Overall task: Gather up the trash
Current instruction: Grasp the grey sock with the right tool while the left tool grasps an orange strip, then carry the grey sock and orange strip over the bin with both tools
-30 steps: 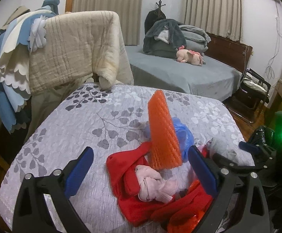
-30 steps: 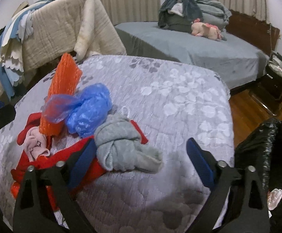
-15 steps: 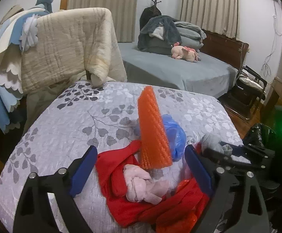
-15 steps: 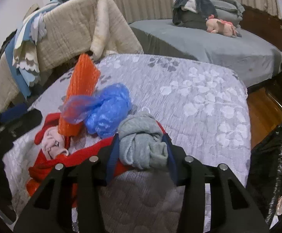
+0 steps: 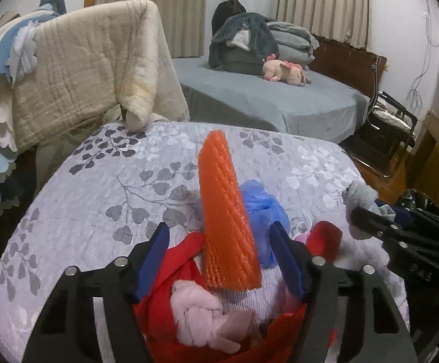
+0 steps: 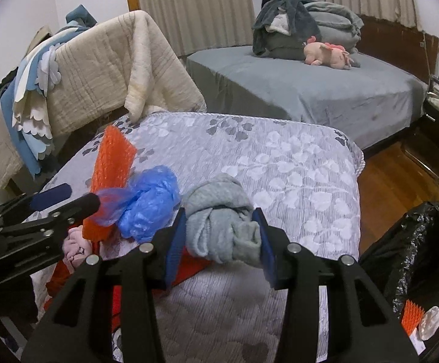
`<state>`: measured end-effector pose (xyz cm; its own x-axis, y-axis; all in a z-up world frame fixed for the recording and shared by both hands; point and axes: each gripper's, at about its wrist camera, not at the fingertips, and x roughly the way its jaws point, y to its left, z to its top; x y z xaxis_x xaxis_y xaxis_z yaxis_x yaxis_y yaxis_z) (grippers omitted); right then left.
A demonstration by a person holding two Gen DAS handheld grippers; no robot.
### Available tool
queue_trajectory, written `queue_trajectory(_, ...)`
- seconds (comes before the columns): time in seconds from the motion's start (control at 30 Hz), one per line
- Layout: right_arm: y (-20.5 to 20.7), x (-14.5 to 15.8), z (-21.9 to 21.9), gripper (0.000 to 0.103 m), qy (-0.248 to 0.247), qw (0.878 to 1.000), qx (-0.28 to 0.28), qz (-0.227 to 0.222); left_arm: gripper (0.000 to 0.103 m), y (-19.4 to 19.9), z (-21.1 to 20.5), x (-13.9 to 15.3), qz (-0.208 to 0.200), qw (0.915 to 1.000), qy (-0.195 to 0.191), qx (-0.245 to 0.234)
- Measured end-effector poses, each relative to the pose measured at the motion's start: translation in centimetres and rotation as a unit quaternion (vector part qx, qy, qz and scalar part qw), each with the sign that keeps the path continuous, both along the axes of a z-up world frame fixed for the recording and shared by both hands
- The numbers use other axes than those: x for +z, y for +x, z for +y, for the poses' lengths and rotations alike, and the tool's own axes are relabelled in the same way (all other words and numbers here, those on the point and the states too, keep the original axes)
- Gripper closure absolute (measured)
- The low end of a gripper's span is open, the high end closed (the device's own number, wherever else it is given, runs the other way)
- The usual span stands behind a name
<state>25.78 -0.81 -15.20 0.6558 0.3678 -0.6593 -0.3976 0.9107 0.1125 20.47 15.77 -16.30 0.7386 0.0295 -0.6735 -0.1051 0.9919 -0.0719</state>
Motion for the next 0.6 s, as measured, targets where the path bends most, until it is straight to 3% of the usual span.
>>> queue_trajectory(0.27,0.1,-0.1,0.3,0.061,-0.001,1.000,0.002,0.002,0.082,0.7,0.2,-1.0,0.020,0.9997,-0.009,-0.007)
queue_trajectory(0.6,-1.1,1.4,-0.3,0.061,0.011,1.000,-0.003,-0.012,0.089,-1.2,0.2,3.2,-0.030,0.9993,-0.020,-0.007)
